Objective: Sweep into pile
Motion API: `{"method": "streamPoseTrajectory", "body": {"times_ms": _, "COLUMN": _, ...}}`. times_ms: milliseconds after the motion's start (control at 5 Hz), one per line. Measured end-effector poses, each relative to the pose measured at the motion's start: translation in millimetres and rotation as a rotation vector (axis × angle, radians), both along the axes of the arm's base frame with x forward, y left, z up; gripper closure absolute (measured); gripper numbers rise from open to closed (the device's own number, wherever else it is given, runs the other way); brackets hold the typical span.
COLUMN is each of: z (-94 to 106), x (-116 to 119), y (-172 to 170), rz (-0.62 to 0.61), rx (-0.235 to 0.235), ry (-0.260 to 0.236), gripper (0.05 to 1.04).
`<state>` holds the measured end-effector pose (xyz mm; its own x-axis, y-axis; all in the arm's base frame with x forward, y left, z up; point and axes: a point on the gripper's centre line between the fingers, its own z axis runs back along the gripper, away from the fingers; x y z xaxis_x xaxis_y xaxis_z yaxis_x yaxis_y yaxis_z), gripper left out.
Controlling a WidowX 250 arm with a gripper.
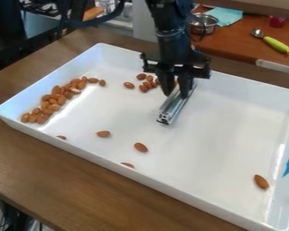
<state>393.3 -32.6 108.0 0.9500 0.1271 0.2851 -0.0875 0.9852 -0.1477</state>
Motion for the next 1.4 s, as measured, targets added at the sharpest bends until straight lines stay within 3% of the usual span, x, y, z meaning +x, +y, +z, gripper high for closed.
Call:
{"method": "streamPoseTrajectory", "body": {"times_ms": 400, "z": -4.4, "x": -3.2, "y": 48.5, "rz": 0.065, "rx": -0.01, "ry": 0.004, "gripper": 0.765}}
{"method": "streamPoseTrajectory", "body": {"times_ms": 600, "z": -4.9, "x": -3.2, "y": 51.4, "rz": 0.06, "rx": -0.01, "ry": 0.0, "gripper": 0.765}}
{"method": "streamPoseTrajectory", "body": {"times_ms": 1000, "z": 32.4, "x": -12.2, "y": 7.7, "rz": -0.008, "rx": -0.096, "ry": -0.044, "gripper": 0.765}}
{"method": "streamPoseTrajectory", "body": {"times_ms": 1400, "z": 21.1, "x": -10.7, "y": -20.1, "rz": -0.055, "rx": -0.059, "ry": -0.033, "gripper": 0.765}}
